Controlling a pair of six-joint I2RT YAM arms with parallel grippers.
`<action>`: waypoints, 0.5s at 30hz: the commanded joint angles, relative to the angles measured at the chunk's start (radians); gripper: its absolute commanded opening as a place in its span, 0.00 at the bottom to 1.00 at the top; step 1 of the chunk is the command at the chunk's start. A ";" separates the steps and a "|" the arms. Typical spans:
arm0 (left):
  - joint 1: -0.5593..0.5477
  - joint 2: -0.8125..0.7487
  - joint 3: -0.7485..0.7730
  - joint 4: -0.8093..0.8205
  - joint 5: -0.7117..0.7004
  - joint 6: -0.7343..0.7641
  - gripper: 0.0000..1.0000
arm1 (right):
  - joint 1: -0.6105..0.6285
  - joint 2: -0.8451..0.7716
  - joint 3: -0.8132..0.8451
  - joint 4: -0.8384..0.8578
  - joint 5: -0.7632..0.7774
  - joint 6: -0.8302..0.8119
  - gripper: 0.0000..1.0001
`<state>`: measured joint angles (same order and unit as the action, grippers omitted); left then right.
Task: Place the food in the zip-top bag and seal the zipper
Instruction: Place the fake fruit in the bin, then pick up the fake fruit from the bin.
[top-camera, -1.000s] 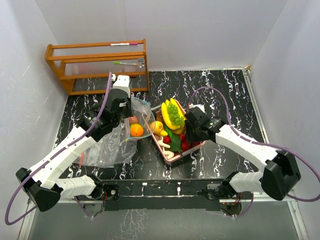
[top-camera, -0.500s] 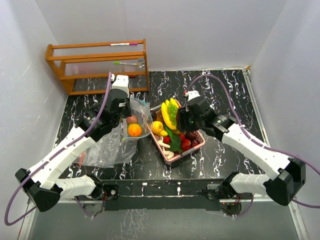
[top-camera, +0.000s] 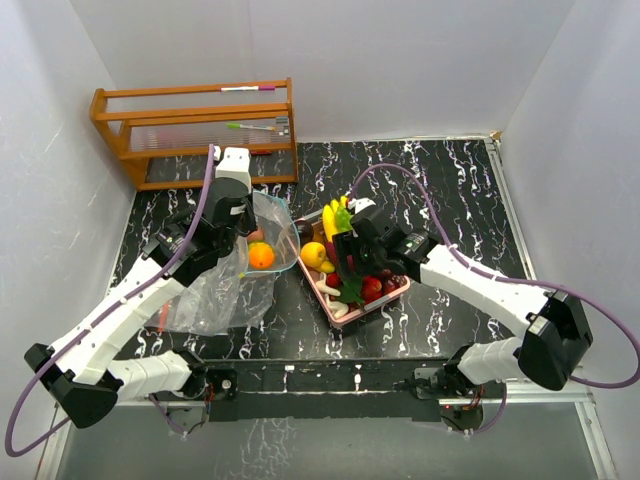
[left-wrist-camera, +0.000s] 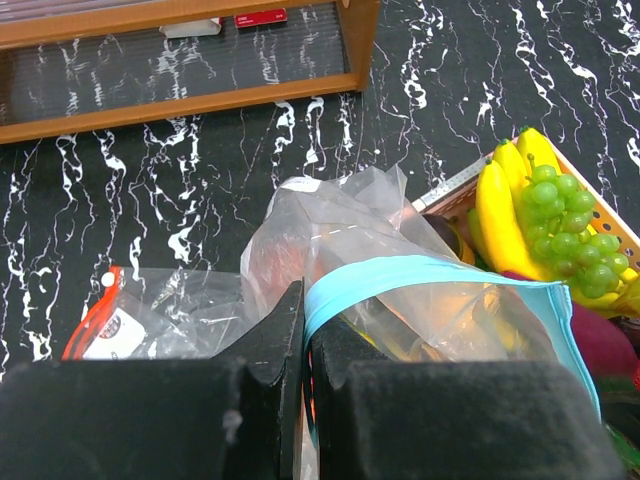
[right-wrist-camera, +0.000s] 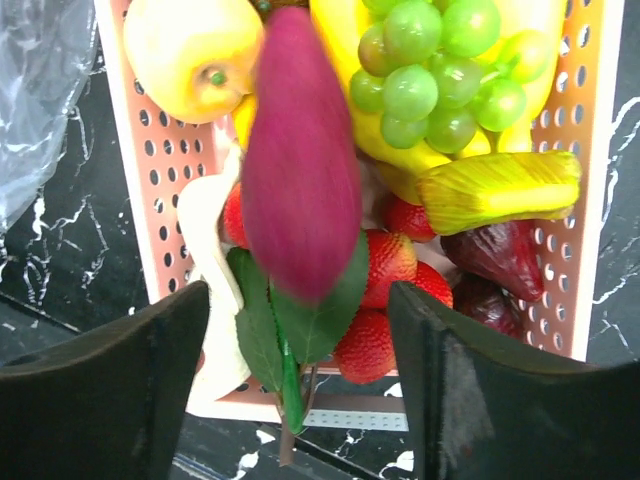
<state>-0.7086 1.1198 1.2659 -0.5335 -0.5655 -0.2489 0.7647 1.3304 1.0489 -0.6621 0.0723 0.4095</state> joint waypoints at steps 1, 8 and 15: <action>0.007 -0.035 0.022 -0.001 -0.031 0.011 0.00 | 0.000 -0.022 0.037 0.006 0.082 0.013 0.79; 0.006 -0.066 0.023 0.002 -0.061 0.015 0.00 | 0.001 0.012 0.117 0.078 0.031 -0.050 0.82; 0.006 -0.101 0.056 -0.023 -0.122 0.039 0.00 | -0.001 0.182 0.241 0.180 0.007 -0.069 0.83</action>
<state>-0.7086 1.0595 1.2682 -0.5396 -0.6235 -0.2348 0.7647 1.4387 1.2186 -0.6056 0.0883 0.3660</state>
